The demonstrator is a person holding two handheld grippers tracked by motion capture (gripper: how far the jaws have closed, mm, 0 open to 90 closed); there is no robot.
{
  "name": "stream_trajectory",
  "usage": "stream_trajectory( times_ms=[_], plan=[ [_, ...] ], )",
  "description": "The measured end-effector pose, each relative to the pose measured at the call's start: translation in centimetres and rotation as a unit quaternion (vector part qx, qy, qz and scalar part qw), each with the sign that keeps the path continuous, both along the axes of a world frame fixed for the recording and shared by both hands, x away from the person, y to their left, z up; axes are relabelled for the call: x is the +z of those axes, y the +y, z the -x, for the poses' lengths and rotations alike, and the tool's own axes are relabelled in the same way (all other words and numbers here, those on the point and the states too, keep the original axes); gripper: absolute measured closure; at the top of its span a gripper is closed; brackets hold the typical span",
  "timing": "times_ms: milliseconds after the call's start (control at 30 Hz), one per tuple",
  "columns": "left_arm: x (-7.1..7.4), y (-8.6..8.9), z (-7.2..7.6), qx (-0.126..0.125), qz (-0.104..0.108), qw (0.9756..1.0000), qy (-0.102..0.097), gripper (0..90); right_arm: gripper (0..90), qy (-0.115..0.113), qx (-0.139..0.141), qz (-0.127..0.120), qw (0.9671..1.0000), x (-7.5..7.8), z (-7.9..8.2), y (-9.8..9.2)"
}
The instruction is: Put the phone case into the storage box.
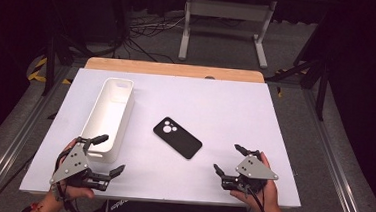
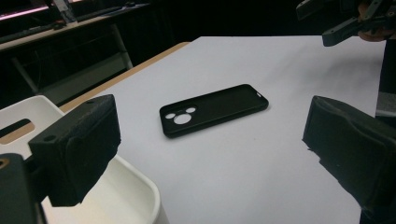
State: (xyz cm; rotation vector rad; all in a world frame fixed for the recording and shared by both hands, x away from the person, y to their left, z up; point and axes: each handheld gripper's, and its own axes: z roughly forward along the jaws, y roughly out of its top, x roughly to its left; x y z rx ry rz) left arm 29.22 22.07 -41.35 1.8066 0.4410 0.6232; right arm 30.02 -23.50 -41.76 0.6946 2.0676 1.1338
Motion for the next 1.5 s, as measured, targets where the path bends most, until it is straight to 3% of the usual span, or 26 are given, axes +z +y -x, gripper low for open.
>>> stream_trajectory(
  times_ms=[267, 467, 633, 900, 1033, 1167, 1300, 1500],
  plan=[
    [0.0, 0.4, 0.2, 0.002, -0.004, 1.0, -0.006, 4.2, 12.5, 0.01, -0.002, -0.002, 1.0, -0.2, -0.4, 0.3],
    [0.0, 0.7, 0.3, 0.001, -0.004, 1.0, 0.003, 3.7, 12.4, 0.047, 0.005, 0.002, 0.9989, 0.0, -1.6, 1.0],
    [-0.1, 0.8, 0.6, 0.005, 0.001, 1.0, 0.005, 2.9, 12.4, 0.074, 0.026, 0.0, 0.9969, 1.4, -3.4, 2.0],
    [-0.2, 0.8, 0.9, 0.005, -0.004, 0.9999, 0.008, 2.9, 13.1, 0.091, 0.049, 0.025, 0.9943, 4.1, -6.6, 3.9],
    [-0.4, 0.8, 0.9, 0.003, 0.0, 0.9999, 0.01, 2.9, 16.2, 0.128, 0.073, 0.057, 0.9873, 5.2, -9.2, 6.3],
    [-0.4, 0.8, 0.8, 0.0, -0.003, 0.9999, 0.016, 2.7, 16.1, 0.165, 0.072, 0.088, 0.9796, 5.1, -11.3, 8.2],
    [-0.5, 0.7, 0.9, -0.002, -0.003, 0.9999, 0.015, 2.7, 16.1, 0.204, 0.071, 0.093, 0.9719, 4.5, -13.5, 9.7],
    [-0.5, 0.7, 0.9, -0.004, -0.007, 0.9998, 0.016, 2.8, 17.9, 0.224, 0.068, 0.096, 0.9674, 3.9, -15.3, 11.1]
  ],
)
